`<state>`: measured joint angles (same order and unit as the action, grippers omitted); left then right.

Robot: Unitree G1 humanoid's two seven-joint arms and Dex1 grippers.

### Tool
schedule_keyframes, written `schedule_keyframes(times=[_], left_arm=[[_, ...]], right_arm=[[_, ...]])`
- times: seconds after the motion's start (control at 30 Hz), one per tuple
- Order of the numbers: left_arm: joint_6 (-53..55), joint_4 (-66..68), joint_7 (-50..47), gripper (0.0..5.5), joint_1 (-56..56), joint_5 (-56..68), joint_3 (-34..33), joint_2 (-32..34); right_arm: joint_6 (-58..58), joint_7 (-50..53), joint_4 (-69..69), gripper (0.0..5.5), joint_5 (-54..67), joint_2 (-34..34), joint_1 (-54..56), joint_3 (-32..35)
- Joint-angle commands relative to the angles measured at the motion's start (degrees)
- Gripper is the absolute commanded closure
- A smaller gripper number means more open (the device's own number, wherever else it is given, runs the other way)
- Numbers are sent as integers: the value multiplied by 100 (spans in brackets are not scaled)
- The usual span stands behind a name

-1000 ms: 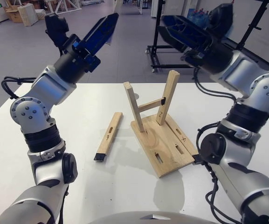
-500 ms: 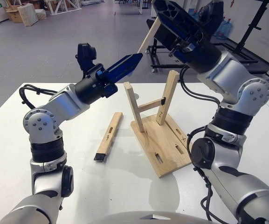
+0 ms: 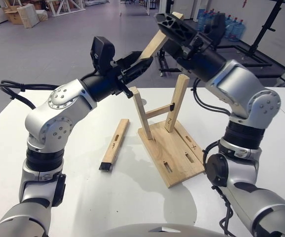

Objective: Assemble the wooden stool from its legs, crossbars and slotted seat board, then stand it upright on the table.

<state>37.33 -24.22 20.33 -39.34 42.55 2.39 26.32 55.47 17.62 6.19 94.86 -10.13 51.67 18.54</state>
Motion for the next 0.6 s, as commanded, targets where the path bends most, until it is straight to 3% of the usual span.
schedule_keyframes(times=[0.03, 0.2, 0.33, 0.47, 0.6], left_arm=[[-271, 2, 124, 423, 179, -535, 174, -30], [-257, 63, 235, 423, 308, -607, -18, -150], [634, 185, 150, 423, 266, 1127, -759, -540], [1199, 293, 76, 423, 281, 2291, -1094, -594], [839, 196, 102, 423, 303, 1188, -560, -326]], right_arm=[[-340, 430, 176, 65, 238, 160, -14, -235], [-583, 490, 280, 65, 192, -19, -111, -334], [-476, -87, 221, 65, -57, -469, -271, -355], [-451, -368, 92, 65, -78, -627, -253, -444], [-567, -265, 117, 65, -59, -485, -122, -650]])
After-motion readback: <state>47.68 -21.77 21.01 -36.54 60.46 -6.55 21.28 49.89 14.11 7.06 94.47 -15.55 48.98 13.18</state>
